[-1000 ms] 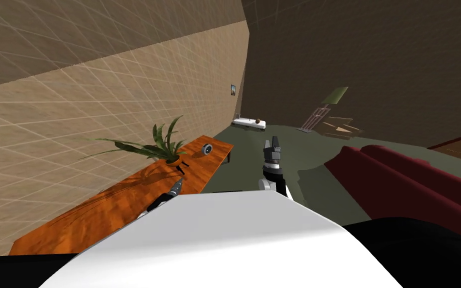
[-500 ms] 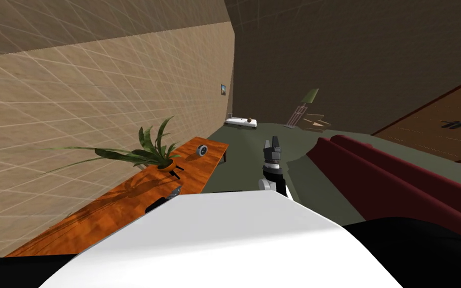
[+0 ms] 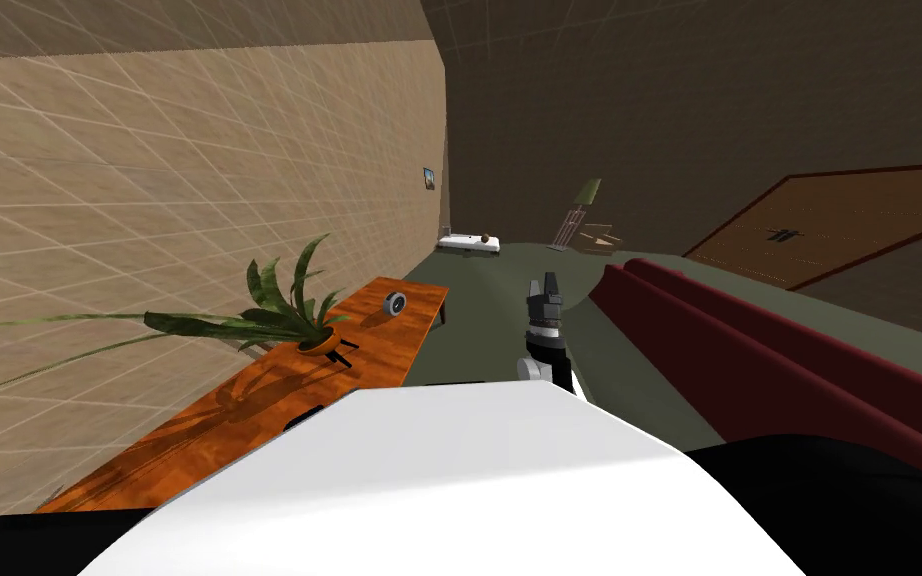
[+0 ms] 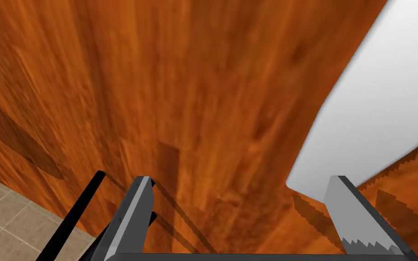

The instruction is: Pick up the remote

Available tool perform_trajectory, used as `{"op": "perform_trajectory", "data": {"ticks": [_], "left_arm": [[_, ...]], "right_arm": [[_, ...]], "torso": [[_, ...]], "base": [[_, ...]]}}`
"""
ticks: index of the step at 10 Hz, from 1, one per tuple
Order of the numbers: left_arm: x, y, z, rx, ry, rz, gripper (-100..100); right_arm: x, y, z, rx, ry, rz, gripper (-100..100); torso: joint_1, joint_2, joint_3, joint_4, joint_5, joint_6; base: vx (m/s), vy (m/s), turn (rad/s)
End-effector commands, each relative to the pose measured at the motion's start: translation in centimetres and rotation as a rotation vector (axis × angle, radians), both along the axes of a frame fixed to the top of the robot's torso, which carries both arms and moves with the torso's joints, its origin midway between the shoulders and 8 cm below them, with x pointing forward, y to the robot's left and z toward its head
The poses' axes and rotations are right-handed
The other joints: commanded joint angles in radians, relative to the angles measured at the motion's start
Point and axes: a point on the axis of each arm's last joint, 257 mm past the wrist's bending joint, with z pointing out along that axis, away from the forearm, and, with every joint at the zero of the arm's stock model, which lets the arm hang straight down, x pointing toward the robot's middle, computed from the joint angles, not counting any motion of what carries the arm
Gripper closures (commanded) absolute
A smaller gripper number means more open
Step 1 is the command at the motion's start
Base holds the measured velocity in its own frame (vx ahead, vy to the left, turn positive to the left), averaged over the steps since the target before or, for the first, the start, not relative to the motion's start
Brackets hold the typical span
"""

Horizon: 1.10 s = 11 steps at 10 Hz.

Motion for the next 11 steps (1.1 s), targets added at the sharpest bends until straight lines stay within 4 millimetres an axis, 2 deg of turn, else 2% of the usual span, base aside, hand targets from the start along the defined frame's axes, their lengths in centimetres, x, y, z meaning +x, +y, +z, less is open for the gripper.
{"op": "perform_trajectory", "data": {"ticks": [1, 4, 5, 8, 9, 10, 11], "left_arm": [[-1.2, -0.2, -0.7, -0.016, 0.044, 0.003, -100], [-5.8, -0.7, -3.0, -0.079, 0.184, 0.019, -100], [-6.2, -0.7, -3.2, -0.082, 0.195, 0.022, -100], [-10.0, -1.8, -4.7, -0.150, 0.309, 0.034, -100], [-10.0, -1.8, -4.7, -0.150, 0.309, 0.034, -100], [-11.8, -2.7, -5.3, -0.190, 0.362, 0.038, -100], [-11.8, -2.7, -5.3, -0.190, 0.362, 0.038, -100]], "right_arm": [[0.0, 0.0, 0.0, 0.000, 0.000, 0.000, 0], [0.0, 0.0, 0.0, 0.000, 0.000, 0.000, 0], [0.0, 0.0, 0.0, 0.000, 0.000, 0.000, 0], [0.0, 0.0, 0.0, 0.000, 0.000, 0.000, 0], [0.0, 0.0, 0.0, 0.000, 0.000, 0.000, 0], [0.0, 0.0, 0.0, 0.000, 0.000, 0.000, 0], [0.0, 0.0, 0.0, 0.000, 0.000, 0.000, 0]], "torso": [[0.000, 0.000, 0.000, 0.000, 0.000, 0.000], [0.001, 0.000, 0.000, 0.000, 0.000, 0.000], [0.002, 0.001, 0.000, 0.000, 0.000, -0.001], [0.000, -0.001, -0.001, 0.000, 0.000, -0.001], [0.001, -0.001, 0.000, 0.000, 0.000, -0.001], [0.001, -0.002, -0.001, 0.000, 0.000, -0.001], [0.000, -0.003, -0.001, 0.000, 0.000, -0.001]], "base": [[-0.047, 0.066, -0.162], [-0.062, 0.070, -0.292], [-0.050, 0.056, -0.118], [-0.050, 0.054, -0.246], [-0.035, 0.051, -0.093], [-0.028, 0.040, -0.231], [-0.022, 0.042, -0.138]]}}
